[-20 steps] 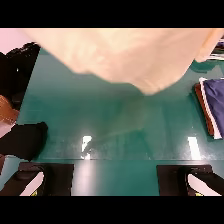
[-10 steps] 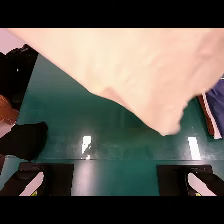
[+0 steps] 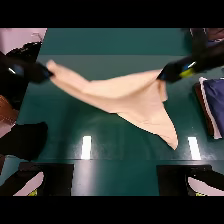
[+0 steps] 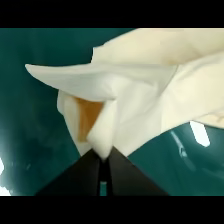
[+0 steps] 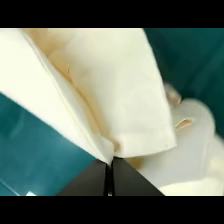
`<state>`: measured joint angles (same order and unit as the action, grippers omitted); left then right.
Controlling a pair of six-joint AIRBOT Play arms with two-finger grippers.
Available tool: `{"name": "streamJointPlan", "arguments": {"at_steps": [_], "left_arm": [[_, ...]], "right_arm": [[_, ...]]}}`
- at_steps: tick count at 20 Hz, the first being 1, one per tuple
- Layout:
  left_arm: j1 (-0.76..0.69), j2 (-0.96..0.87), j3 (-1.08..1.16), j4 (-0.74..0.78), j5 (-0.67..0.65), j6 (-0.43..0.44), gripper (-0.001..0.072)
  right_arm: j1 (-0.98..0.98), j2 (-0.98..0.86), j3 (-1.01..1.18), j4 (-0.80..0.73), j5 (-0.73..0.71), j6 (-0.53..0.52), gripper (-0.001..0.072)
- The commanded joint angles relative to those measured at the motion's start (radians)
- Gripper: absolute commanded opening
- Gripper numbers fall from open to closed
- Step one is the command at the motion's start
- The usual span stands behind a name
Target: Fold the shirts.
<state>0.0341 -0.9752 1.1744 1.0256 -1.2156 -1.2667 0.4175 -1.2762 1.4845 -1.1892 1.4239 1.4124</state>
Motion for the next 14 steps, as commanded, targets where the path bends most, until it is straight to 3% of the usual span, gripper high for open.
{"name": "streamJointPlan", "arguments": {"at_steps": [1,6,7,8,9,14], "left_arm": [[0.0,-0.01,-0.319,0.066,0.083,0.046,0.0024],[0.0,-0.01,-0.554,0.068,0.123,0.054,0.0027],[0.0,-0.009,-0.566,0.068,0.113,0.054,0.0187],[0.0,-0.009,-0.565,0.068,0.106,0.051,0.0448],[0.0,-0.008,-0.554,0.068,0.103,0.049,0.0547],[0.0,-0.008,-0.34,0.082,0.03,0.04,0.0547]], "right_arm": [[0.095,-0.045,-0.258,-0.041,-0.068,0.002,0.0011],[0.163,-0.048,-0.405,-0.034,-0.073,0.002,0.0011],[0.171,-0.048,-0.416,-0.034,-0.078,0.002,0.0012],[0.173,-0.048,-0.423,-0.033,-0.082,0.002,0.0011],[0.173,-0.048,-0.424,-0.032,-0.08,0.002,0.0011],[0.172,-0.048,-0.423,-0.032,-0.078,0.002,0.0011]]}}
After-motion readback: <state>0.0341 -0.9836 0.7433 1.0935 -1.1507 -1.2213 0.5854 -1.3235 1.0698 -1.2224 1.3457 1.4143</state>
